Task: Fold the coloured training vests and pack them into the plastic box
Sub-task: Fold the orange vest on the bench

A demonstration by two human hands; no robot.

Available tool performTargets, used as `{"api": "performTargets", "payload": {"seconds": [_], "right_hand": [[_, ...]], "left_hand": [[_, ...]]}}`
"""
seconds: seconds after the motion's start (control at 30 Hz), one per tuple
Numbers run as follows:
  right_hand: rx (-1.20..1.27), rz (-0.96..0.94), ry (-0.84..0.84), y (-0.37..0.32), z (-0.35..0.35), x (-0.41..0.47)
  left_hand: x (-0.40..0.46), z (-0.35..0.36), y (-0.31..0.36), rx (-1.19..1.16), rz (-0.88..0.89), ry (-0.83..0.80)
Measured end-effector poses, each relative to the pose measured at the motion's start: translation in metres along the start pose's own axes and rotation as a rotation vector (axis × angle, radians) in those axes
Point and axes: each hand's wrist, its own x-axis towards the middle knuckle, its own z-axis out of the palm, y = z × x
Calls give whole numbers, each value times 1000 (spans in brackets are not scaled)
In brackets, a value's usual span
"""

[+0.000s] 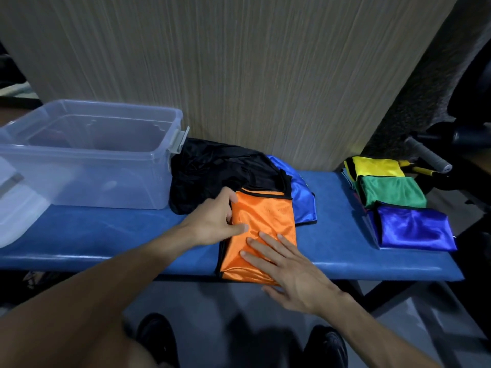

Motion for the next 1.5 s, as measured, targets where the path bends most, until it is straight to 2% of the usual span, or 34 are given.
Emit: {"api": "performTargets", "payload": {"seconds": [0.17,0.23,0.3,0.33,0.4,0.47,0.57,0.7,0.8,0.97,1.03,1.1,1.17,1.23,1.37,1.5], "right_hand": [[-80,-33,51,0,4,-7],[-121,-27,64,1,7,-10],[-154,-22,61,3,8,-11],[-165,-20,60,3,9,-11],[-174,-17,64,4,10,-9],[-169,-25,66,4,11,-9],[-136,-34,76,5,11,-13],[-21,-23,207,8,13,-19],[199,48,333,10,12,-18],[635,370,486,6,-18,-14],[688,434,494,11,-23,-12],[707,409,437,17,-22,-12],[675,370,393,21,-13,-14],[689,410,431,23,-13,-14],[965,458,674,34,-46,-7],[1230,459,953,36,-103,-5]], "left_hand": [[-12,2,0,-103,-20,-53],[-17,-2,-3,112,25,-36],[-24,-2,-2,354,218,54],[-29,-1,2,365,354,53],[-39,6,10,382,539,-98],[-45,19,6,531,571,-220],[-51,35,-10,674,612,-139],[-57,47,-22,748,682,18],[-56,51,-32,677,710,71],[-52,45,-35,382,602,140],[-53,41,-28,220,473,155],[-50,37,-20,50,358,151],[-44,31,-12,-74,309,161],[-38,25,-1,-142,297,183],[-25,5,38,-207,361,326],[-11,-30,95,-294,509,425]]}}
